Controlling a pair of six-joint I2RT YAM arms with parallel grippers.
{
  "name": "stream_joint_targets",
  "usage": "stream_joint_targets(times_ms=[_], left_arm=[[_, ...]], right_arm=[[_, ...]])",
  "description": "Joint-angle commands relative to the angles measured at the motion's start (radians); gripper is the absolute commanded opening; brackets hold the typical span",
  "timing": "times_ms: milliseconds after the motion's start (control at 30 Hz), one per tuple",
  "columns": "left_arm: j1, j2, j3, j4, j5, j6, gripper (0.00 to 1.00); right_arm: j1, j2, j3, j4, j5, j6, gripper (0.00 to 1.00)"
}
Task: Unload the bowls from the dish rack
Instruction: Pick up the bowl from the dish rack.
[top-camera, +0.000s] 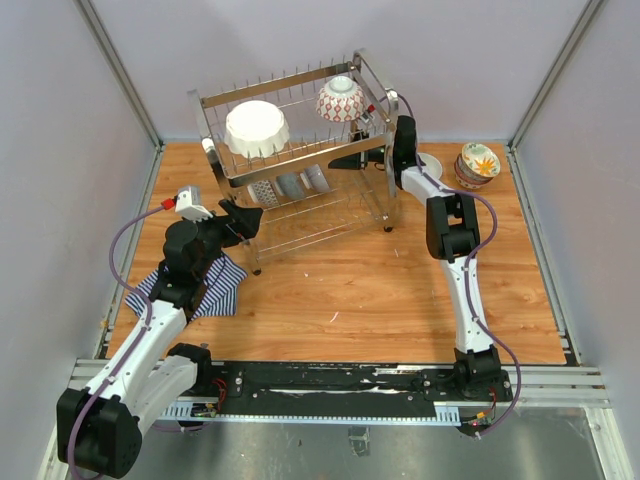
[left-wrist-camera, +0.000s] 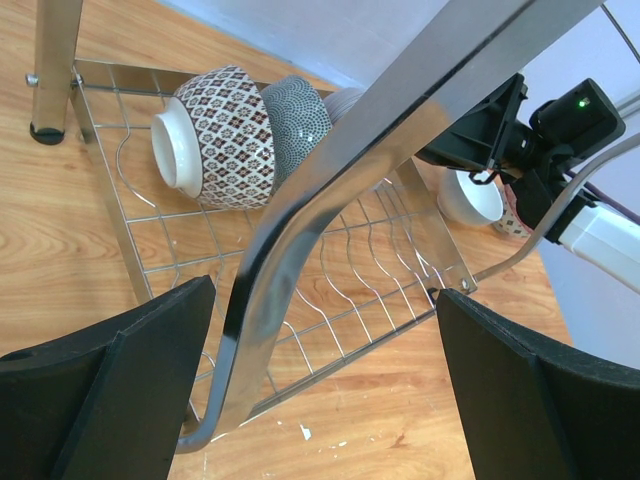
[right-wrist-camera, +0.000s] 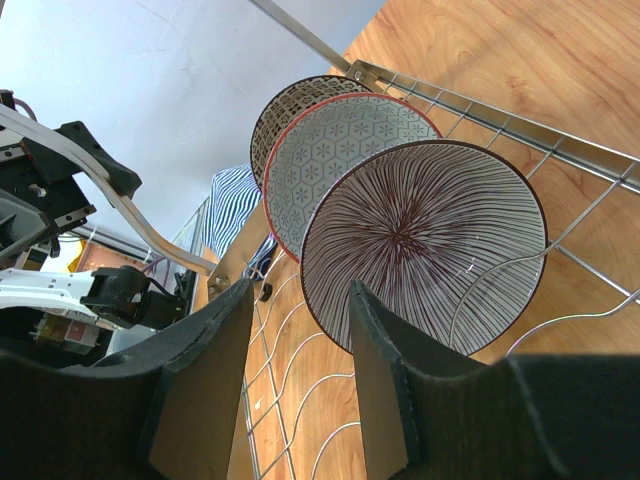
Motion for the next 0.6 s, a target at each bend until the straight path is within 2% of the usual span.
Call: stream_joint_targets(times_ms=[0,567], left_arm=[[-0.008,0.000,-0.007,0.038,0.002,0.008,0.98],[-0.009,0.001,-0.005,0.037,0.000,0.010,0.98]], right_arm=[[0.032,0.022,0.004,0.031,-0.026,0.011,0.44],[0.032,0.014,0.002,0.037,-0.012,0.011,0.44]])
